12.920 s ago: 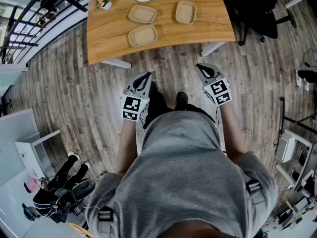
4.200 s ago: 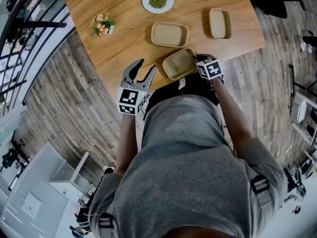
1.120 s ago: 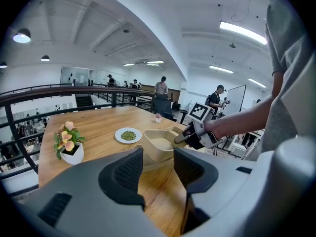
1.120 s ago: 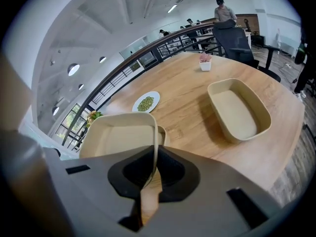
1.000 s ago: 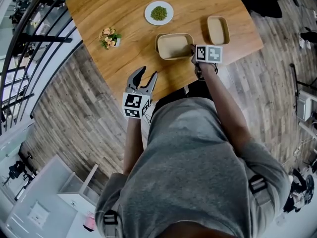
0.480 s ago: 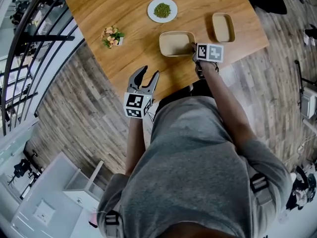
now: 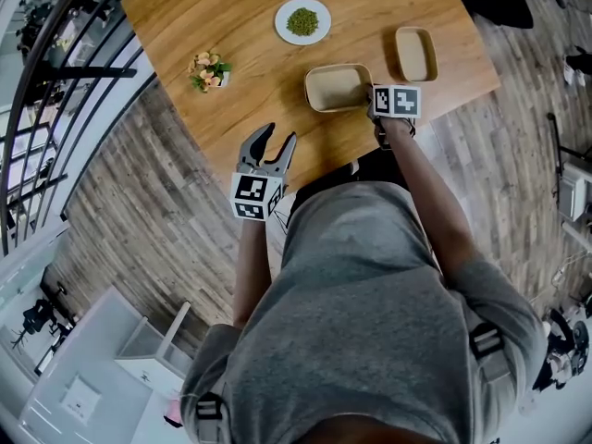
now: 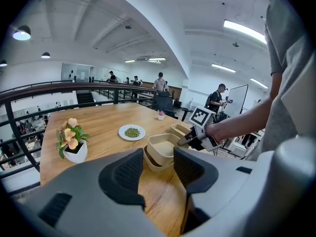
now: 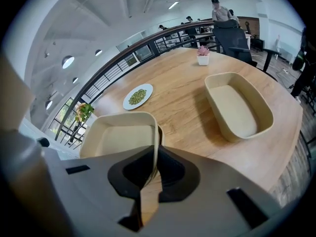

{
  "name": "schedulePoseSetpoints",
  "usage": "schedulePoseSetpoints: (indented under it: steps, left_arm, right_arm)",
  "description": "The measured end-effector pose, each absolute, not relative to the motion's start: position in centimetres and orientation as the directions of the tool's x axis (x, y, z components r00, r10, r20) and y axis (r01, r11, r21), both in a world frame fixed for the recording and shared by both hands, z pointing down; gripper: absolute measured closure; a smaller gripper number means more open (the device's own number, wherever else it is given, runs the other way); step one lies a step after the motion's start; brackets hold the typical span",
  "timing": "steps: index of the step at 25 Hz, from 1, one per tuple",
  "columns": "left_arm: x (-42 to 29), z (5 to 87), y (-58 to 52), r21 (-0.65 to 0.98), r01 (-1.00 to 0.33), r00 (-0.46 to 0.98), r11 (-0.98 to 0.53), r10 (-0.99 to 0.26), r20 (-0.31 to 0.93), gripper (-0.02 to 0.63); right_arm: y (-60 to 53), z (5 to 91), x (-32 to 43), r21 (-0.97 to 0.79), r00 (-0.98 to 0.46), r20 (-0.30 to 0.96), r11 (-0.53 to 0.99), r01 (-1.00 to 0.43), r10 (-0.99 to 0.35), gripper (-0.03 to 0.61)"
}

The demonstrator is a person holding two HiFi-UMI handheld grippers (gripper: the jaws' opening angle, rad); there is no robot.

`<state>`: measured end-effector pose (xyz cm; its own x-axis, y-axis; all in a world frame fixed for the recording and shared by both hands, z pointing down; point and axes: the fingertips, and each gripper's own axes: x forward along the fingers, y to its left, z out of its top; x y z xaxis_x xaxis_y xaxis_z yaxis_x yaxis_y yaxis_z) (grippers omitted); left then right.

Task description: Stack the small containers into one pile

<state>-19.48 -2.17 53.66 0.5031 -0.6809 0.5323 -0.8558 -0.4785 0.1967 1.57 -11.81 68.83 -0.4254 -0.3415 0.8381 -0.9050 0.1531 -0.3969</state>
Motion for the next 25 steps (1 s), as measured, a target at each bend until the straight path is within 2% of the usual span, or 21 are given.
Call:
schedulePoseSetpoints:
  steps: [25]
  left_arm:
    - [-18.79,54.61,-2.44,0.211,-0.855,0.506,-0.474,-0.671,0.542,0.411]
  right_arm:
    - [-12.14,69.25,2.25,-0.316,-0.377,0.857,0.218,-0.923,-0.353,0.549]
